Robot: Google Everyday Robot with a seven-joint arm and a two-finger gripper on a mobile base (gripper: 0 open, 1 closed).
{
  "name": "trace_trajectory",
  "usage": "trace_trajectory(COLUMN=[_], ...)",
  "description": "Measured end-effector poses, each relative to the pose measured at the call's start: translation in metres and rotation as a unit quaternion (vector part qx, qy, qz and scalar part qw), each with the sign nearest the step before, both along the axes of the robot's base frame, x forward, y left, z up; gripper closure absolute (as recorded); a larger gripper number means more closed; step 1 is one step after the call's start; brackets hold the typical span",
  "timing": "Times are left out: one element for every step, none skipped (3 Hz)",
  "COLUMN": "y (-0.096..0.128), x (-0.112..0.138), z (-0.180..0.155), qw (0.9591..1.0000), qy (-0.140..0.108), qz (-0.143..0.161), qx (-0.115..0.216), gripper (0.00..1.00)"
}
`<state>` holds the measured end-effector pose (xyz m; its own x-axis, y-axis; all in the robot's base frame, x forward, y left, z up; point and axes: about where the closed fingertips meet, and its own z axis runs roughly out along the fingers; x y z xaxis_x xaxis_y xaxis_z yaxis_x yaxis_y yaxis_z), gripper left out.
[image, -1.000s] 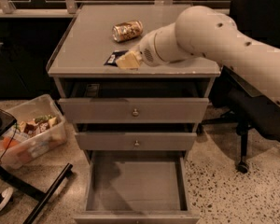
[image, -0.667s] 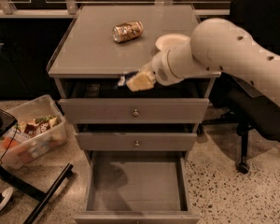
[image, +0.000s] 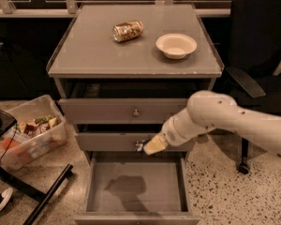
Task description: Place rxbar blueberry into bottom drawer
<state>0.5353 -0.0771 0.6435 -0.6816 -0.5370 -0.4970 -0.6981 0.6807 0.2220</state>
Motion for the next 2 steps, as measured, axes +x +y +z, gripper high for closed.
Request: trace_trajectory(y=[0.0006,0.0006], x=[-0.0052,-0.0052], z=[-0.014,-0.0141], qw=[0.9998,0.9998], qy=[0.018,0.018], qz=[-0.006,-0.006], qx=[0.004,0.004], gripper=[1.0,1.0])
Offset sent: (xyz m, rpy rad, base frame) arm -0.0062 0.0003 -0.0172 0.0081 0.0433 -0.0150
